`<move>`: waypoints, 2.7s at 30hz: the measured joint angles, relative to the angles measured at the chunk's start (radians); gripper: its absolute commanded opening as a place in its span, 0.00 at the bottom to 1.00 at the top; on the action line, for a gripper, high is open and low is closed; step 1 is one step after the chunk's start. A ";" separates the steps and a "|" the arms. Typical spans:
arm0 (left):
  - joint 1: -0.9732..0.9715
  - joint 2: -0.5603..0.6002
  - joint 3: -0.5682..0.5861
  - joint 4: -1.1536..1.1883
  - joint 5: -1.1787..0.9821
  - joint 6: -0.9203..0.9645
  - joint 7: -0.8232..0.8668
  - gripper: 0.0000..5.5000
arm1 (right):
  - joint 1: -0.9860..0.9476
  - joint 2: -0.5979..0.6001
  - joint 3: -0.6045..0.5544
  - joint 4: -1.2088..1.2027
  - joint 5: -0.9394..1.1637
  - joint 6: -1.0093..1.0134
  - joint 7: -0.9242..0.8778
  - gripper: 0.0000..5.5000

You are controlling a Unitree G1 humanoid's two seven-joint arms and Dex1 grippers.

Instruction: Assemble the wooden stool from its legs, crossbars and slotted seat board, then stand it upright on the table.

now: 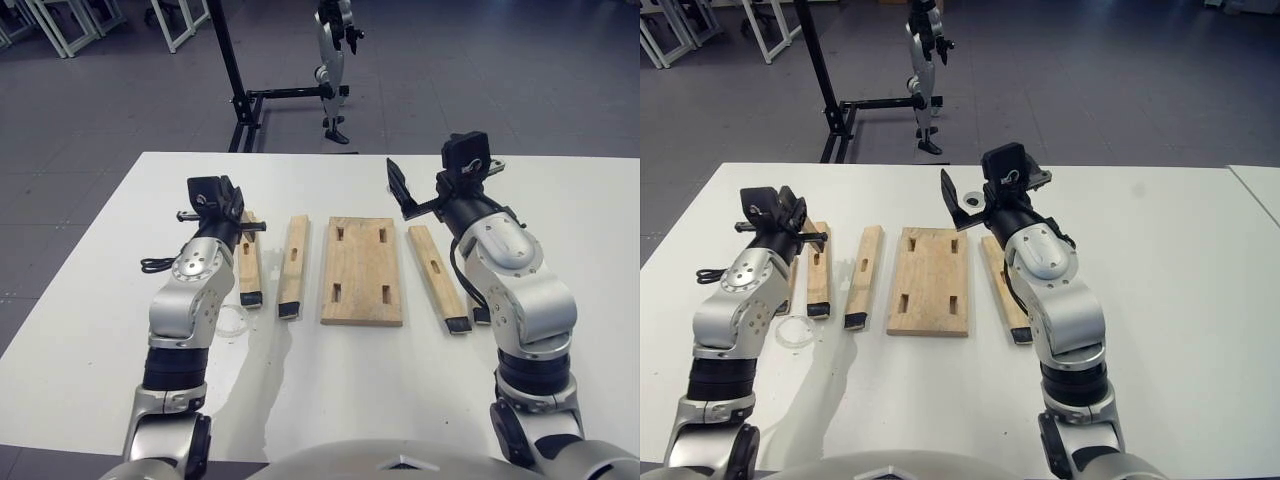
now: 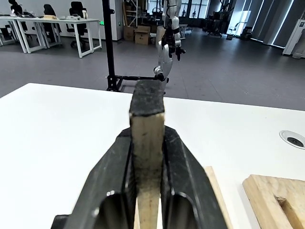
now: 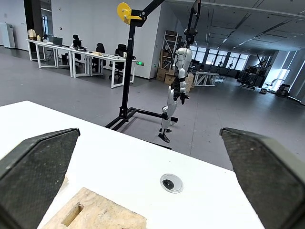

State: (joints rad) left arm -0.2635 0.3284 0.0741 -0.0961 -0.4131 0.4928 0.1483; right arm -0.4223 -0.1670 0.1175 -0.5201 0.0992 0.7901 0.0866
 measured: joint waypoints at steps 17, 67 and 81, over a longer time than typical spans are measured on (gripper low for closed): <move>0.031 -0.075 0.061 0.116 0.186 -0.166 -0.032 0.08 | 0.000 0.002 -0.008 0.001 -0.017 0.000 0.006 1.00; 0.034 -0.184 0.177 -0.014 0.240 -0.053 -0.024 0.08 | 0.002 0.019 0.001 0.003 -0.037 -0.003 0.004 1.00; 0.068 -0.197 0.176 0.055 0.274 -0.158 -0.024 0.08 | 0.003 0.019 0.000 0.003 -0.037 -0.003 0.005 1.00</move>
State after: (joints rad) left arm -0.1958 0.1315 0.2496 -0.0413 -0.1387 0.3348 0.1239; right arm -0.4196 -0.1478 0.1179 -0.5176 0.0621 0.7874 0.0917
